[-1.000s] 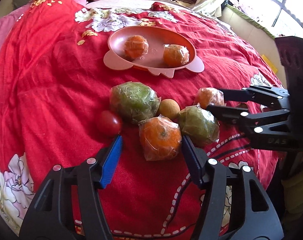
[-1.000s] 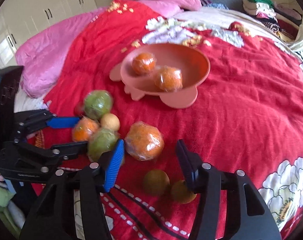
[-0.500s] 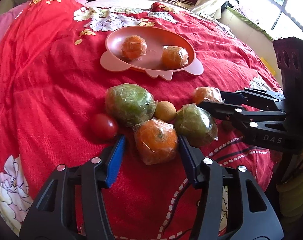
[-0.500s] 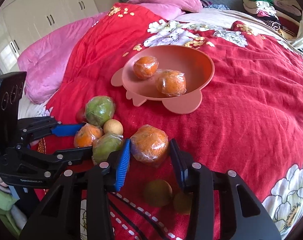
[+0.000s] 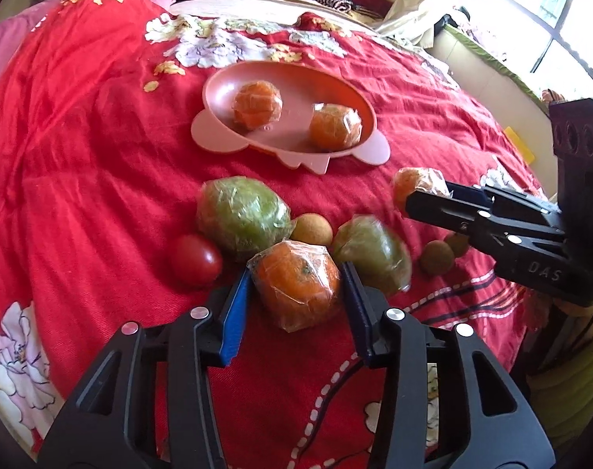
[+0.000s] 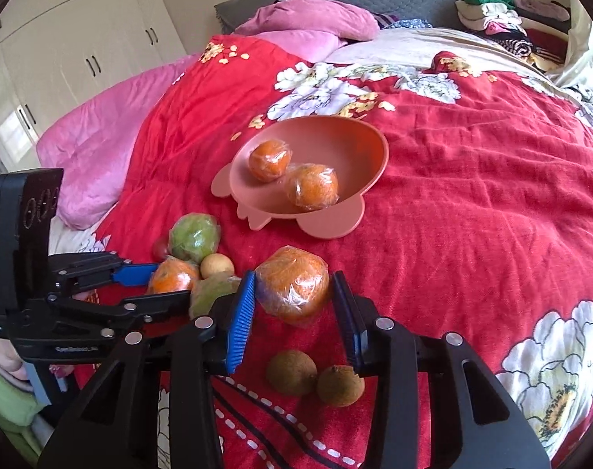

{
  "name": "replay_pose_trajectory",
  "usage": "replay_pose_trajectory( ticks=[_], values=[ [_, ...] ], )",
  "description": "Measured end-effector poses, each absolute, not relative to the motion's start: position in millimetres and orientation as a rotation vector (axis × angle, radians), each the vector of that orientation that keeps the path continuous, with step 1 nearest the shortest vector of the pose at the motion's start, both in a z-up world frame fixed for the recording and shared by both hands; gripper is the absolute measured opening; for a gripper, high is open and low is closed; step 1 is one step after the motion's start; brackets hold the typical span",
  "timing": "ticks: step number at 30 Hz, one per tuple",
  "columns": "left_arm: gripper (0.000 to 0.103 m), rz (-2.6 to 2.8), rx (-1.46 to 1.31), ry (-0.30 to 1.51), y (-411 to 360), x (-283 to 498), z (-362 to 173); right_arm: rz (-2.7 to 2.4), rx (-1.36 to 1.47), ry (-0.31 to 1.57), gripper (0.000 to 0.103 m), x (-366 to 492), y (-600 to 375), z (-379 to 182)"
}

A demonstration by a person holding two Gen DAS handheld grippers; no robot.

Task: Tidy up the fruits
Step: 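Lift both held bagged oranges and carry them over the pink bowl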

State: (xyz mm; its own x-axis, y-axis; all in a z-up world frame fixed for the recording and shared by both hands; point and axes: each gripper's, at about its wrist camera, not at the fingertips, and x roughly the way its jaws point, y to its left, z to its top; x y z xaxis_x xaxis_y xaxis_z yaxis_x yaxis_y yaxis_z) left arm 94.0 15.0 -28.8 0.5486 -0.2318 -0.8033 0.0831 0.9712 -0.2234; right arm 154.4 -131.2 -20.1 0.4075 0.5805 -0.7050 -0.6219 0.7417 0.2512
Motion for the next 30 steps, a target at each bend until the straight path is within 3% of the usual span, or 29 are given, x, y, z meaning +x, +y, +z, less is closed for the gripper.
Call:
replay_pose_trajectory(
  ticks=[30],
  values=[
    [0.037, -0.169, -0.212, 0.873, 22, 135, 31, 0.75, 0.016, 0.67, 0.038, 172, -143, 52]
  ],
)
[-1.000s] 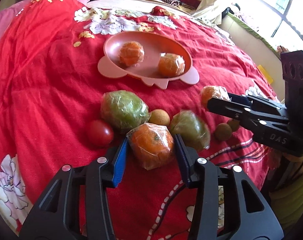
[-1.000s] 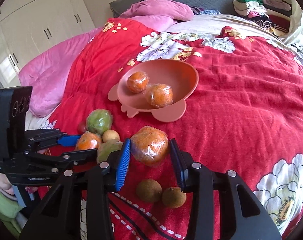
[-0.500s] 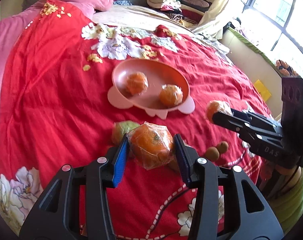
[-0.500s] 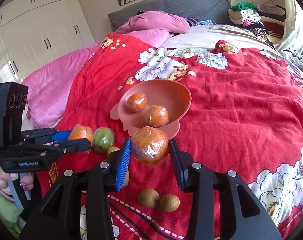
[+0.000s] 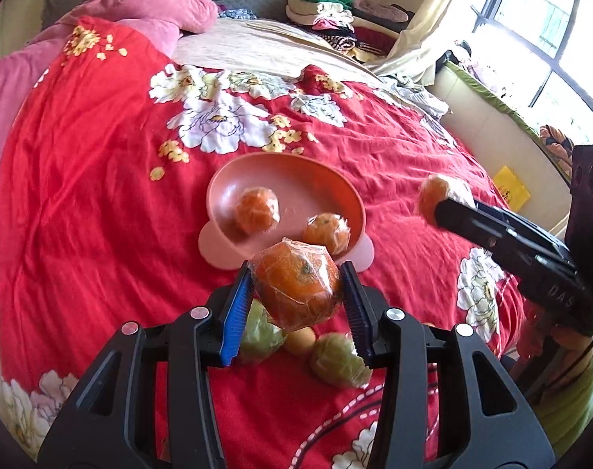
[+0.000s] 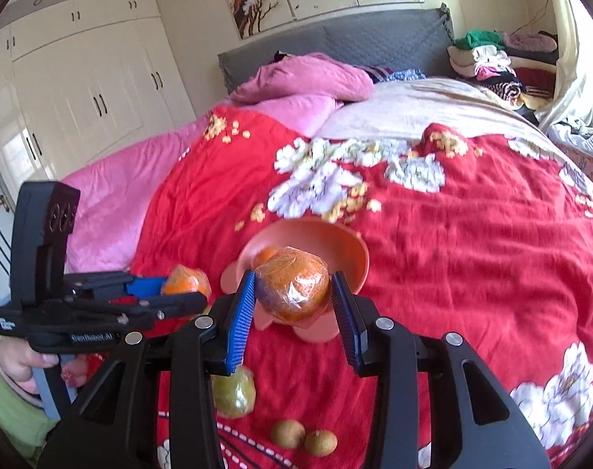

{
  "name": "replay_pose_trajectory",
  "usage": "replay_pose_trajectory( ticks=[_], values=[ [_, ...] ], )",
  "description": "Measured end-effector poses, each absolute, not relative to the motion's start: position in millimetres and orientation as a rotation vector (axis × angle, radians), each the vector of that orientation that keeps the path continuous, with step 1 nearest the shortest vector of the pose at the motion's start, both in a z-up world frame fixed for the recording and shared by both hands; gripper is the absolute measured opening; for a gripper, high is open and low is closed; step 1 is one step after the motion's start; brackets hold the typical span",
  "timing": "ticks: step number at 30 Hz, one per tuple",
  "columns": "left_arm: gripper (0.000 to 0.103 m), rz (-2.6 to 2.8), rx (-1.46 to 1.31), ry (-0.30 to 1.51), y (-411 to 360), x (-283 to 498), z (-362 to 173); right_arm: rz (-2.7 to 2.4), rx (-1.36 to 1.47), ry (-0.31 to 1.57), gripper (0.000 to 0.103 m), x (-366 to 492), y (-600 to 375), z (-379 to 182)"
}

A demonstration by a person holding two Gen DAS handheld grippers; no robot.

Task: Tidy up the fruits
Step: 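Lift both held bagged oranges and carry them over the pink bowl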

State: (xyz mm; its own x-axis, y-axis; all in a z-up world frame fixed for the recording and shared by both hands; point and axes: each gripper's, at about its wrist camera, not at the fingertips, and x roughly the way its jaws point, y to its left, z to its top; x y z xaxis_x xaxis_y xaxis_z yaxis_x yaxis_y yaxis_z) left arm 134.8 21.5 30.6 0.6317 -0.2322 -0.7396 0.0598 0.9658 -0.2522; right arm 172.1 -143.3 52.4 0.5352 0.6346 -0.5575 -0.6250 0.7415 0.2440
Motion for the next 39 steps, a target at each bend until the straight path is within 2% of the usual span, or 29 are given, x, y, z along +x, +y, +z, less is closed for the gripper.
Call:
replay_pose_trajectory(
  ticks=[9, 23, 39],
  values=[
    [0.037, -0.16, -0.178, 0.884, 16, 159, 31, 0.735, 0.028, 0.638, 0.038, 195, -143, 67],
    [0.037, -0.121, -0.134, 0.961, 11, 186, -1, 0.759, -0.014, 0.67, 0.038, 240, -127, 67],
    [0.037, -0.09, -0.123, 0.994, 14, 204, -22, 0.771, -0.052, 0.806, 0.038, 266, -101, 13]
  ],
)
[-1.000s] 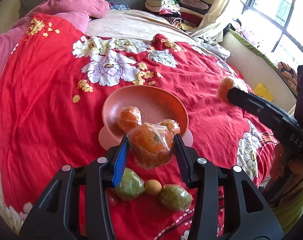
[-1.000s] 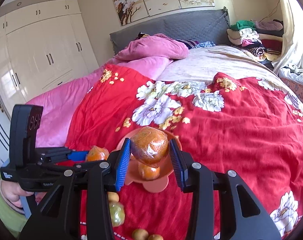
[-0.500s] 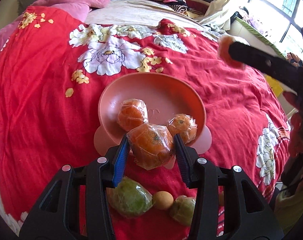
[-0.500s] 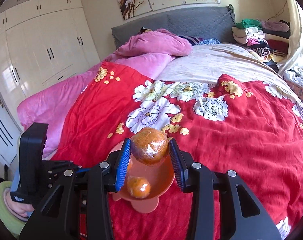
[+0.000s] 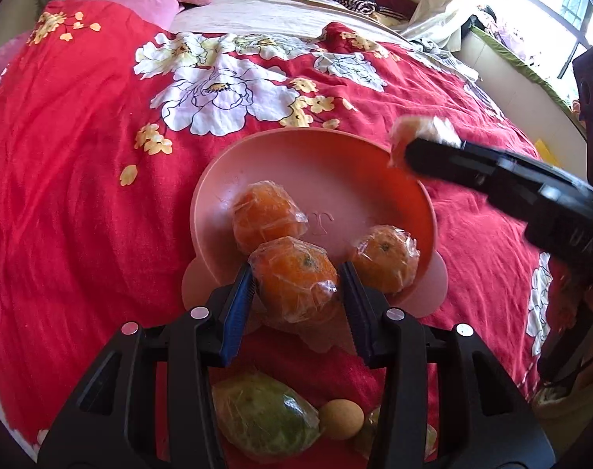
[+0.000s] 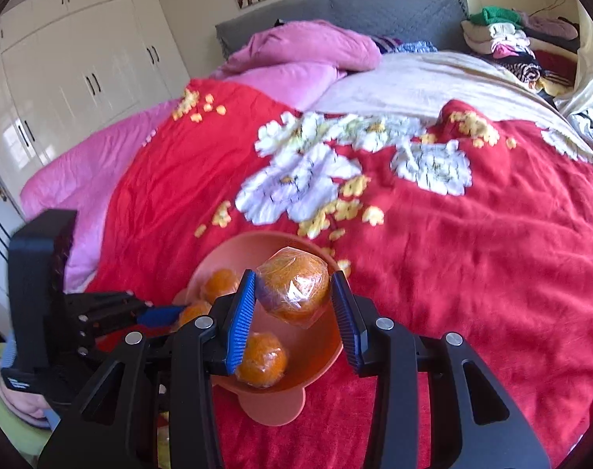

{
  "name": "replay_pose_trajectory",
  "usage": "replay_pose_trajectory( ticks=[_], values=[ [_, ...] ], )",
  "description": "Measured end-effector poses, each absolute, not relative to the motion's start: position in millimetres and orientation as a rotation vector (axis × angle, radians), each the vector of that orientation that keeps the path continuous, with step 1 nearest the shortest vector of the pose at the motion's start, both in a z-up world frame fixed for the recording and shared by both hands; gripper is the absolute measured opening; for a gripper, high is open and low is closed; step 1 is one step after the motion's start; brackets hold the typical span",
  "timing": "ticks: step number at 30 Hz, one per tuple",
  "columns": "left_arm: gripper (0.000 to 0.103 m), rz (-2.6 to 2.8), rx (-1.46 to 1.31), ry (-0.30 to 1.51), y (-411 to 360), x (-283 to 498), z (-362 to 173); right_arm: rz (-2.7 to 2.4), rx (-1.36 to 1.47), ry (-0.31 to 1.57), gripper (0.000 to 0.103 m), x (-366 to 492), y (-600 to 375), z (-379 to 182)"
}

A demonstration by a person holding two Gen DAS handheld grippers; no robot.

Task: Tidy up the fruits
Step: 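Lift both held bagged oranges and carry them over the pink bowl, then lower the oranges into the bowl and open both grippers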

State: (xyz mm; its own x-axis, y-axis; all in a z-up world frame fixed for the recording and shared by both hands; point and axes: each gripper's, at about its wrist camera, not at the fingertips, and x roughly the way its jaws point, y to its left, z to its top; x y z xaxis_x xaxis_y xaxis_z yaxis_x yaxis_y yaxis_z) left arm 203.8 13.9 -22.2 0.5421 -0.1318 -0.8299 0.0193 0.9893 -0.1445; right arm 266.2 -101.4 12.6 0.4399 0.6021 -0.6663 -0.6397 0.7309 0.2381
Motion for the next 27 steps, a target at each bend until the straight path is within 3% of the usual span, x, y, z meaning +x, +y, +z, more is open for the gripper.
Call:
replay_pose_trajectory(
  ticks=[27],
  values=[
    [0.037, -0.091, -0.115, 0.996, 15, 210, -29, 0.755, -0.111, 0.873, 0.04, 270, -85, -17]
  ],
)
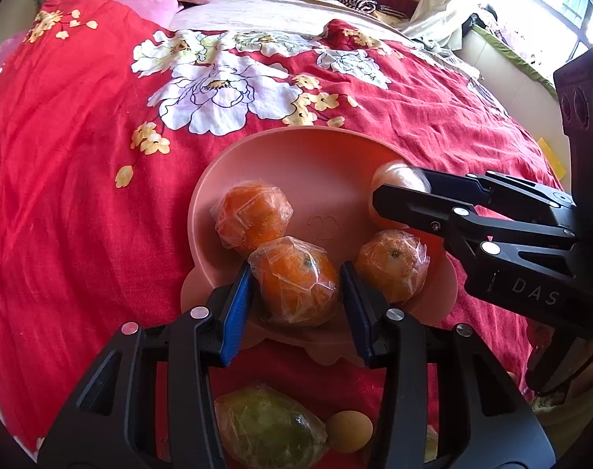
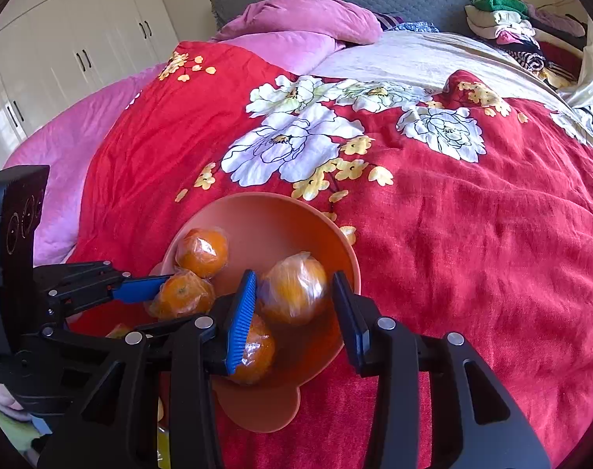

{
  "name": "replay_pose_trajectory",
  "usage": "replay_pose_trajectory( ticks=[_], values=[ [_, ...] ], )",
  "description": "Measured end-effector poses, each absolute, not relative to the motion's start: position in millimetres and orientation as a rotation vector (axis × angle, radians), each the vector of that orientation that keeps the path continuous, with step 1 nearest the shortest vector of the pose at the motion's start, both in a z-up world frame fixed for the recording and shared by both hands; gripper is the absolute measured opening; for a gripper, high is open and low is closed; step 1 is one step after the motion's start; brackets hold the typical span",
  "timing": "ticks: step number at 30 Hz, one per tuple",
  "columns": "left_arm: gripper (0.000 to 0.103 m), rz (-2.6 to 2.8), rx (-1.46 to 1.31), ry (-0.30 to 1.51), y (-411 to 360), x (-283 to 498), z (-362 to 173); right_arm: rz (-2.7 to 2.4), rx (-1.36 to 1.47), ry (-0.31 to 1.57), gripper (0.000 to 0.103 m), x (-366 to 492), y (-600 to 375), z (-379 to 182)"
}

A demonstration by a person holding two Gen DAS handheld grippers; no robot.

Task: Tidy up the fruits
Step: 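Lower the oranges into the bowl and open both grippers, then withdraw both open grippers away from the pink bowl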

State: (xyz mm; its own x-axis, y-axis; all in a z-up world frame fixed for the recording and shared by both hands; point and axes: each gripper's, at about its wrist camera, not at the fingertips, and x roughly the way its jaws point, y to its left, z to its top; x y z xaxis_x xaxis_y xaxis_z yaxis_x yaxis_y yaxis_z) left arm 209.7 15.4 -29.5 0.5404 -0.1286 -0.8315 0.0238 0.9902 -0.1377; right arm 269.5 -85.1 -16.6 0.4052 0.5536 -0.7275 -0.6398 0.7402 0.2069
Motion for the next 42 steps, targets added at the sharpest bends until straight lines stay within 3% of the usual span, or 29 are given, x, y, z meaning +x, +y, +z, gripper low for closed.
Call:
replay_pose_trajectory(
  ticks=[10, 28, 33, 36, 42],
  values=[
    [0.037, -0.091, -0.117, 0.997, 16, 210, -29, 0.759, -0.08, 0.865, 0.042, 270, -91, -12],
    [0.048, -0.061, -0.14, 0.951, 23, 197, -8, 0.767, -0.042, 0.797, 0.064, 260, -108, 15],
    [0.062, -0.042, -0.155, 0.922, 28, 187, 3, 0.759, -0.033, 0.779, 0.077, 258, -112, 20],
    [0.073, -0.026, -0.16, 0.907, 31, 183, 9, 0.758, -0.027, 0.769, 0.08, 256, -114, 22],
    [0.084, 0.011, -0.176, 0.886, 43, 176, 19, 0.754, -0.035, 0.748, 0.093, 250, -113, 27]
  ],
)
